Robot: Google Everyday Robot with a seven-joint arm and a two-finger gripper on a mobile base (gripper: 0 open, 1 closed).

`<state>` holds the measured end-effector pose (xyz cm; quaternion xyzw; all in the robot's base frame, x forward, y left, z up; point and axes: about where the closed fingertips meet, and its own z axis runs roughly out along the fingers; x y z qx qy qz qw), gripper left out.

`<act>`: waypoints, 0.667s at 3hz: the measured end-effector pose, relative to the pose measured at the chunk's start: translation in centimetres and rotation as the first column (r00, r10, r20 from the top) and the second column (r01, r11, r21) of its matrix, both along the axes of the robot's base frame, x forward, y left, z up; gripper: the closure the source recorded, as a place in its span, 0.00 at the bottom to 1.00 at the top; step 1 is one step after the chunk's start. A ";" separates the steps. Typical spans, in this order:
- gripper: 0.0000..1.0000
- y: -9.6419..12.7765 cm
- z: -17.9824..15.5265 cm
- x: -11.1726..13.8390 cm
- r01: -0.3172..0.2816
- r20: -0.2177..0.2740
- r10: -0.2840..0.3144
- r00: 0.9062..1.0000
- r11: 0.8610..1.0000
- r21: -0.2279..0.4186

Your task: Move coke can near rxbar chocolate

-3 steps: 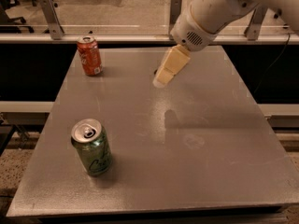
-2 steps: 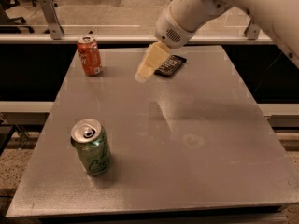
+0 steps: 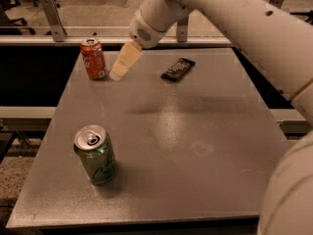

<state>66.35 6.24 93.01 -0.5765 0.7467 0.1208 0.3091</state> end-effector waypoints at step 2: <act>0.00 6.3 -1.7 3.2 0.052 -0.028 -0.051 0.998 0.999 0.015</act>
Offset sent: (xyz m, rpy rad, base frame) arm 0.0484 0.0976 -0.0201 0.0423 0.0410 -0.0838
